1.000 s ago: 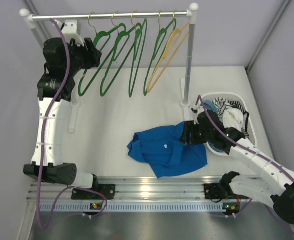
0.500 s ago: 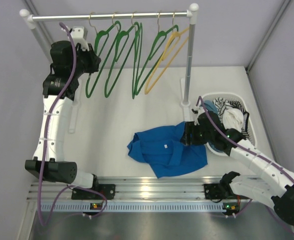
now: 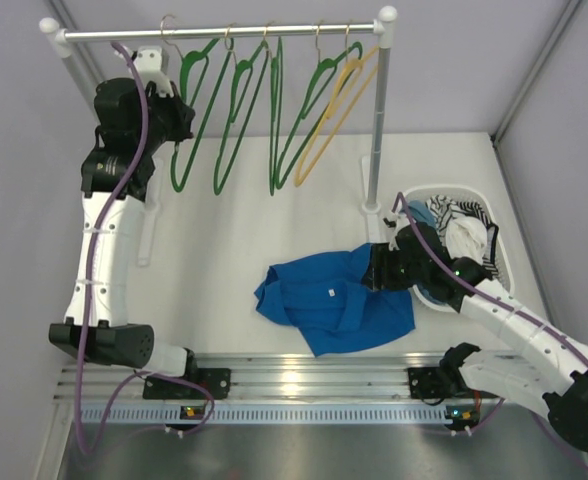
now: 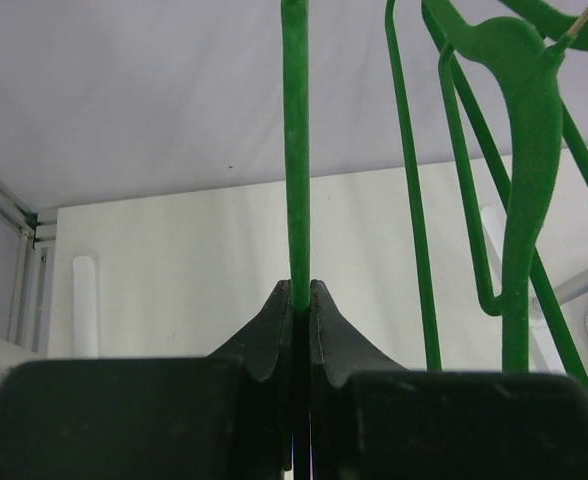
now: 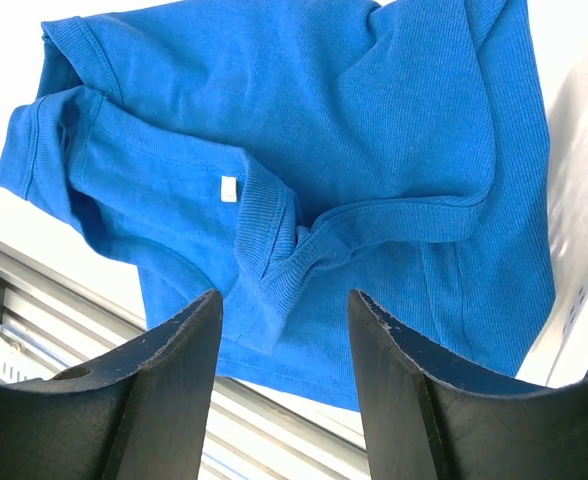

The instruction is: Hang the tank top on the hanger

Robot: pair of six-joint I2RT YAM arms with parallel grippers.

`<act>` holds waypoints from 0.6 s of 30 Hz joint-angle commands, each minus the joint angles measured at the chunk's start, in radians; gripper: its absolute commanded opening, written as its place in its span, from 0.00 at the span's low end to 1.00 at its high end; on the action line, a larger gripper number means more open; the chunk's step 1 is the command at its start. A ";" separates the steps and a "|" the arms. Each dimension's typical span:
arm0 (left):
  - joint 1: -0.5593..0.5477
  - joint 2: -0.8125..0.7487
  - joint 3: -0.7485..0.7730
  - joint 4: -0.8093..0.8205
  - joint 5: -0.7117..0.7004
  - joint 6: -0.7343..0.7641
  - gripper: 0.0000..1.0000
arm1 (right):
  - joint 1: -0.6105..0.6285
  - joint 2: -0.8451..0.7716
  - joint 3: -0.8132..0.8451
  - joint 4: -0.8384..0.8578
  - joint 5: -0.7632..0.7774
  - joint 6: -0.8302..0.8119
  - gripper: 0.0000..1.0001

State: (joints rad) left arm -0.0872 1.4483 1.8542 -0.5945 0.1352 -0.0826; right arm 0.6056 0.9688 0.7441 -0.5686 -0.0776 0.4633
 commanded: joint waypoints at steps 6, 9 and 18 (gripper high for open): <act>0.003 -0.083 0.027 0.065 -0.012 0.003 0.00 | -0.009 -0.008 0.008 0.036 -0.017 -0.020 0.52; 0.003 -0.144 -0.056 0.082 -0.022 0.006 0.00 | -0.009 -0.013 0.006 0.036 -0.017 -0.020 0.52; 0.003 -0.340 -0.298 0.064 -0.022 -0.008 0.00 | -0.009 -0.012 0.009 0.018 -0.017 -0.037 0.52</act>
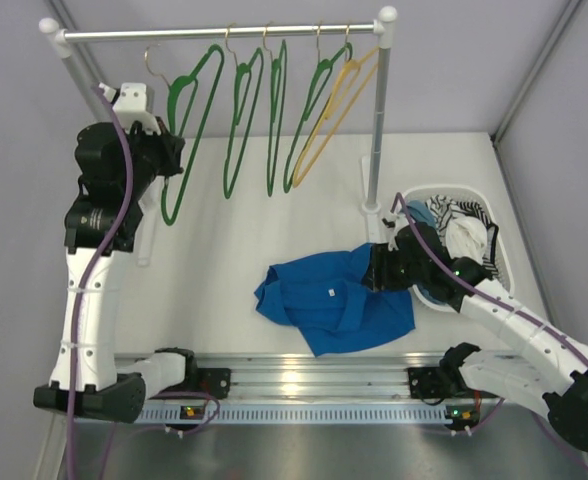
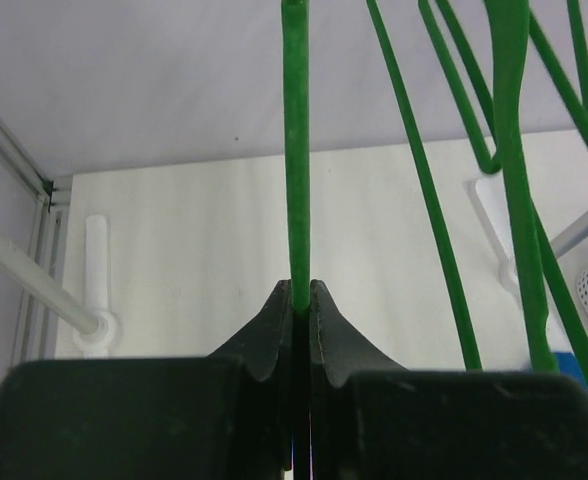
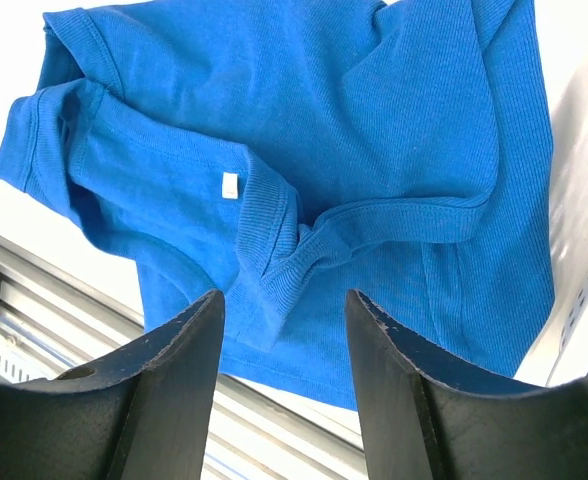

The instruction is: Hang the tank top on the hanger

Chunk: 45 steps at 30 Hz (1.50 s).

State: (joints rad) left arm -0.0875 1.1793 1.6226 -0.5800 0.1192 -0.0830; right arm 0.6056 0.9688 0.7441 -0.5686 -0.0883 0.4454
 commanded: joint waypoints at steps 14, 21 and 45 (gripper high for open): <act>0.003 -0.451 -0.567 -0.054 0.146 -0.092 0.00 | -0.007 -0.055 0.040 -0.059 0.012 -0.048 0.51; 0.002 -0.520 -0.673 -0.087 0.263 -0.142 0.00 | 0.032 -0.065 0.005 -0.051 0.044 -0.017 0.50; -0.681 -0.441 -0.751 -0.124 -0.078 -0.443 0.00 | 0.299 0.117 0.040 0.036 0.209 0.121 0.47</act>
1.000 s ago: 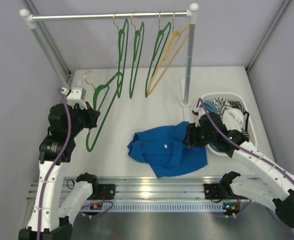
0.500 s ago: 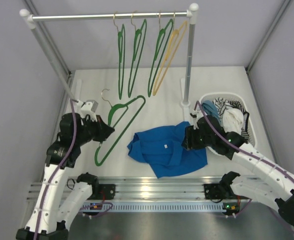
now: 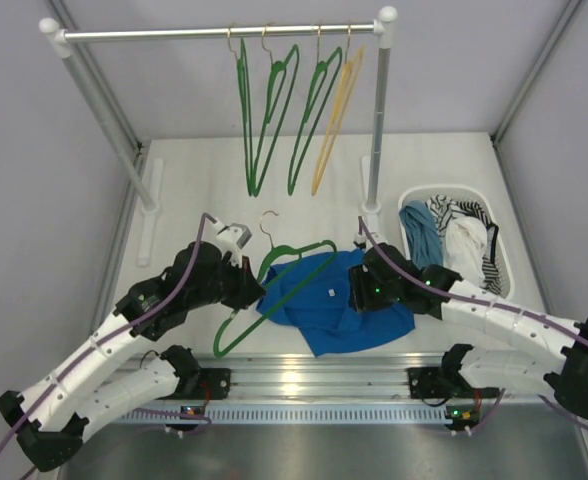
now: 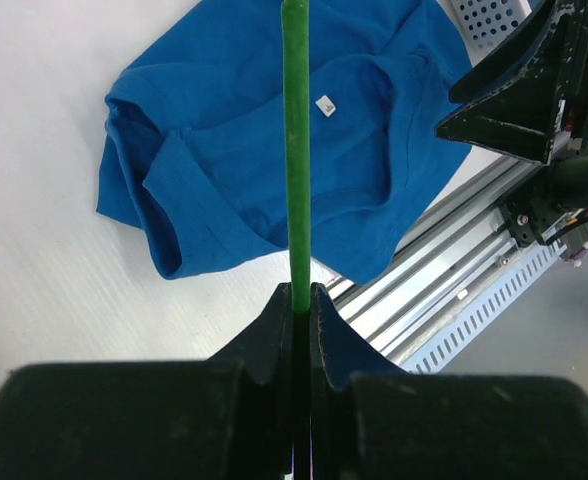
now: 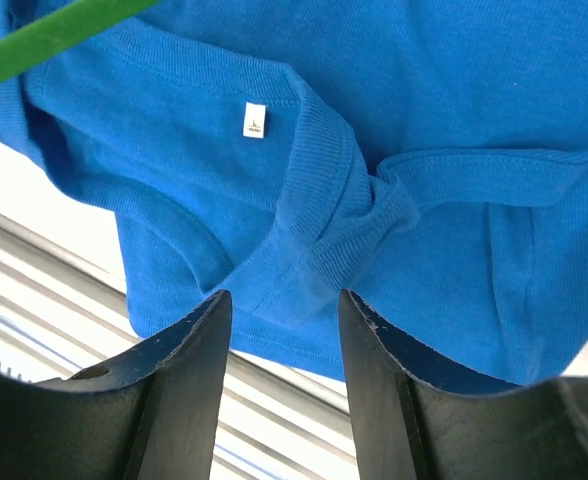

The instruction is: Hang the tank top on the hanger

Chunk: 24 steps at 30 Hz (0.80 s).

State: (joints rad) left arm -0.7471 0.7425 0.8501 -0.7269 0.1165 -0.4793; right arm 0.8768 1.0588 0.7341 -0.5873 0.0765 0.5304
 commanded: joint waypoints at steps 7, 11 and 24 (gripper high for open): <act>-0.041 0.023 0.101 -0.092 -0.055 -0.027 0.00 | 0.087 0.130 0.114 0.046 0.161 0.068 0.47; -0.044 0.032 0.118 -0.131 -0.066 -0.015 0.00 | 0.105 0.205 0.154 -0.003 0.252 0.095 0.47; -0.046 0.024 0.167 -0.215 -0.038 0.048 0.00 | 0.189 0.406 0.269 -0.112 0.427 0.154 0.47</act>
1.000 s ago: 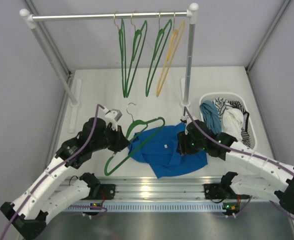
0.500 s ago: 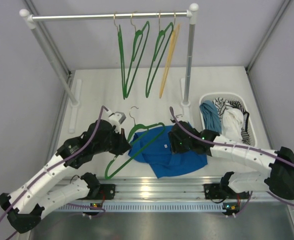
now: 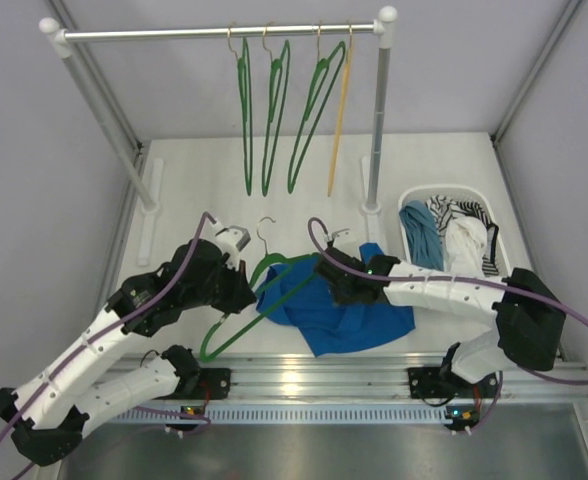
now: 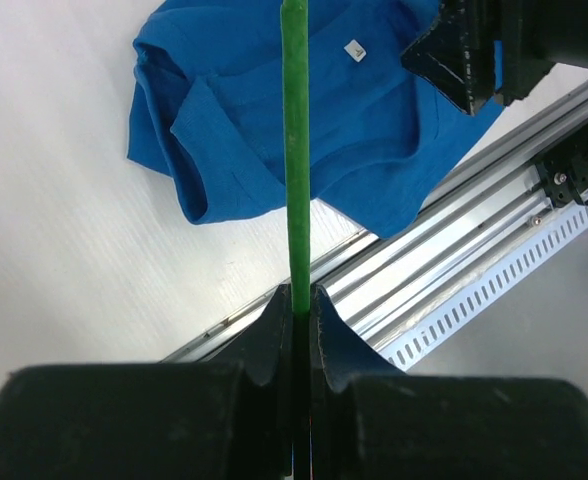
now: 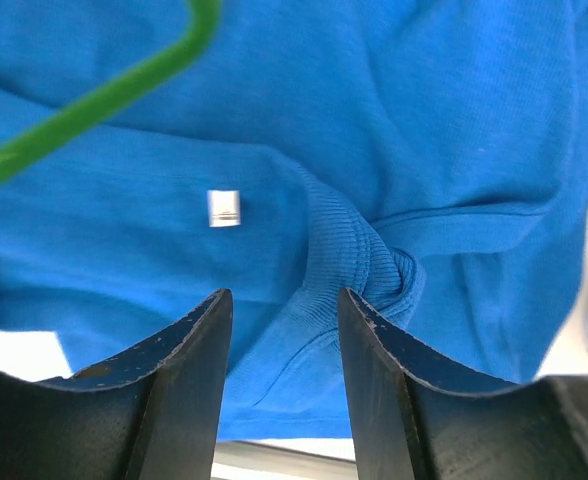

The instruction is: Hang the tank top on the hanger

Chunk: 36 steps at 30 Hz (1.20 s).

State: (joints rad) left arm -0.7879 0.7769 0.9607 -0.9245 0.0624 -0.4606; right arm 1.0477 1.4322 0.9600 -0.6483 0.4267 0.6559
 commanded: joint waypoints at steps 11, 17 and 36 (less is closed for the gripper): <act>-0.005 -0.028 0.058 -0.027 0.143 0.056 0.00 | 0.023 0.111 0.036 -0.103 0.122 0.037 0.38; -0.005 -0.022 0.055 -0.027 0.218 0.069 0.00 | 0.021 0.103 0.011 -0.093 0.130 0.044 0.27; -0.005 0.074 0.098 -0.051 0.231 0.181 0.00 | -0.041 -0.111 -0.060 -0.050 0.040 -0.007 0.00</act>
State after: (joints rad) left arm -0.7895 0.8482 1.0004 -0.9710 0.2974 -0.3241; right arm 1.0161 1.3792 0.9104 -0.7197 0.4870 0.6559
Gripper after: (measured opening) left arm 0.068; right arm 0.006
